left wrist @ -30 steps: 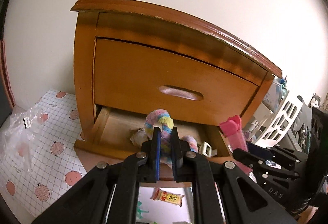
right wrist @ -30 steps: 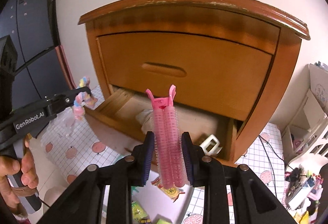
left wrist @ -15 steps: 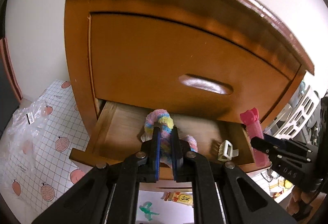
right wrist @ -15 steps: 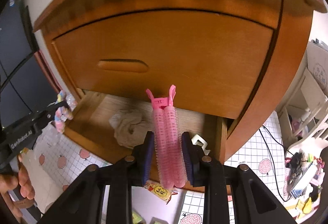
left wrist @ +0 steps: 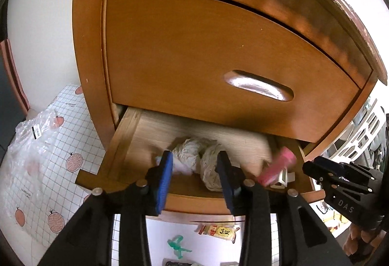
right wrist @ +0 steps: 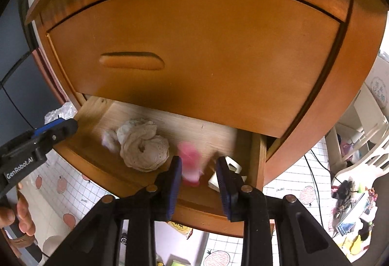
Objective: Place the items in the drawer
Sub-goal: 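Carry the hair tie and pink roller into the drawer while both tools release them, then withdraw both tools from the drawer back toward the tray, then grasp the colourful beads with the right tool while the left tool grasps the green tissue pack, then carry the beads and tissue pack into the drawer while both tools release them, then withdraw both open tools from the drawer back over the tray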
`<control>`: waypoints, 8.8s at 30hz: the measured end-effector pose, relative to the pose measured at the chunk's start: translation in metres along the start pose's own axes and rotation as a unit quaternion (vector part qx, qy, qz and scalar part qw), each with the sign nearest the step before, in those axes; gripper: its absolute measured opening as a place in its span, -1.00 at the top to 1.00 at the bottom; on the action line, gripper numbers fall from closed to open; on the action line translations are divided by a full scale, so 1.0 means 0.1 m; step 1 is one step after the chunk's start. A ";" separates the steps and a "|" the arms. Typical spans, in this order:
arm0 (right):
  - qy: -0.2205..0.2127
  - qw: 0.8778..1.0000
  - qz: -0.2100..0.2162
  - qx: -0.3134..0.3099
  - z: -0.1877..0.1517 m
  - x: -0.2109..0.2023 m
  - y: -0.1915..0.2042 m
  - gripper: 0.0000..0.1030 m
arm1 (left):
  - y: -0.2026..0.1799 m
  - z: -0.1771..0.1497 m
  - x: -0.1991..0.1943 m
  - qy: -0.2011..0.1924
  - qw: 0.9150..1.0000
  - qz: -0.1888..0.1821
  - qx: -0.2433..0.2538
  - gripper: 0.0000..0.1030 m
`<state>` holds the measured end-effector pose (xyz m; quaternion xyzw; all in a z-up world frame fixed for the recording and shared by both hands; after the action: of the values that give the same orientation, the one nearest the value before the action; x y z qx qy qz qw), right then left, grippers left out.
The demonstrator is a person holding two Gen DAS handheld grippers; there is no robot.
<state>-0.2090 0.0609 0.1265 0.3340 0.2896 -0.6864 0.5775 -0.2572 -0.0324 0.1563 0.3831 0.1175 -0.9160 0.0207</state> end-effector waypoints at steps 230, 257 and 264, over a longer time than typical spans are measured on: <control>-0.060 0.995 0.067 0.039 -0.41 -0.18 -0.04 -1.00 | 0.24 -0.36 -0.44 -0.093 0.992 0.041 -0.069 -1.00; -0.018 0.995 0.085 0.043 -1.92 0.14 0.01 -1.00 | 0.05 -1.74 -0.17 -0.007 0.995 -0.031 -0.098 -1.00; 0.047 0.992 0.091 0.071 -2.40 0.56 -0.03 -1.00 | 0.18 -2.14 0.19 0.065 0.989 -0.008 -0.134 -1.00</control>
<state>-0.1887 0.2160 -0.0640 0.4311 0.2352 -0.6334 0.5980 -0.1189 0.0006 -0.0060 0.4344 0.2436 -0.8653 0.0566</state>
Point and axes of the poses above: each gripper's, at about its wrist camera, not at the fingertips, and x roughly the way its jaws point, y to its left, z to its top, the point moved 4 cm from there along x, roughly the way its jaws point, and after that the axes turned 1 degree about x, right-handed, at the moved point
